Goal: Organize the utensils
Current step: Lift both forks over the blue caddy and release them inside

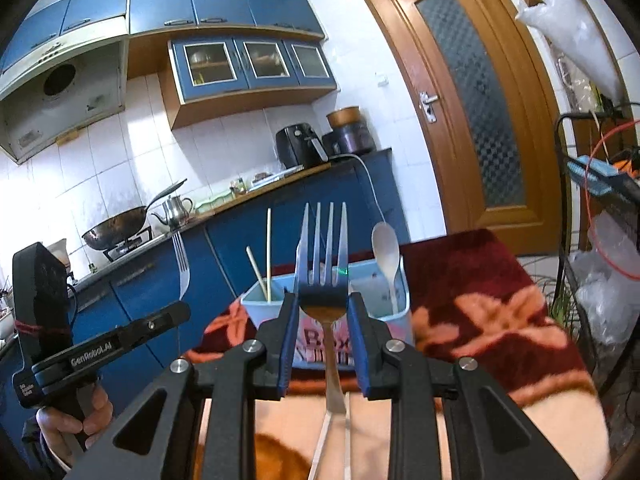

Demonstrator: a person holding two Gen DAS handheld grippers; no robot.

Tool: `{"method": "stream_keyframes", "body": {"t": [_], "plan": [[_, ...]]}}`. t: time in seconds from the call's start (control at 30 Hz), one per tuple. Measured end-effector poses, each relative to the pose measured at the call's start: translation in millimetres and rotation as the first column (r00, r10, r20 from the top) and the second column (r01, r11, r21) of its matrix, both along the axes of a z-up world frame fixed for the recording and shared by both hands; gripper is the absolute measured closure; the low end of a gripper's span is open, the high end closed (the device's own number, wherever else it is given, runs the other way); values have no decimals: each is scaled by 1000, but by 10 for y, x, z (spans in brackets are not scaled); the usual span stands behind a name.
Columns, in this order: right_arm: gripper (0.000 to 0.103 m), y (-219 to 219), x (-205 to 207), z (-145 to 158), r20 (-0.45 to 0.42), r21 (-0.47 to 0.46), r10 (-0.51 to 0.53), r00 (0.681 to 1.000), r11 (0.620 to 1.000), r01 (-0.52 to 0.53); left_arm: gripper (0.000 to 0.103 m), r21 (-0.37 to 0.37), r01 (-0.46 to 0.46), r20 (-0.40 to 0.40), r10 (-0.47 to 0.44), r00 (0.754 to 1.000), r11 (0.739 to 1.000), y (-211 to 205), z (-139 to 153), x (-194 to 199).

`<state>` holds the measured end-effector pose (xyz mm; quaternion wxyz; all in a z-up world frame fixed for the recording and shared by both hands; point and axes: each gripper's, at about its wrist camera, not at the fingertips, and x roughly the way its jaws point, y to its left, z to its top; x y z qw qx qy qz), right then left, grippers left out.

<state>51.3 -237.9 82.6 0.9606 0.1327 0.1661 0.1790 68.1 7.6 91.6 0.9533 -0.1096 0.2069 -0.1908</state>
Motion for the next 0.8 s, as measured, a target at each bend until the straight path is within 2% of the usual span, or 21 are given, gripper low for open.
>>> {"method": "stream_keyframes", "body": {"t": [0.37, 0.57, 0.8], "plan": [[76, -94, 116, 164, 37, -11, -27, 999, 1000, 28, 100, -4, -42, 124, 42, 991, 999, -76, 376, 378], [76, -146, 177, 191, 37, -4, -30, 999, 1000, 30, 100, -10, -65, 237, 66, 969, 998, -124, 485, 568], [76, -195, 257, 227, 41, -14, -47, 998, 999, 48, 100, -47, -137, 317, 145, 937, 989, -86, 464, 815]]}}
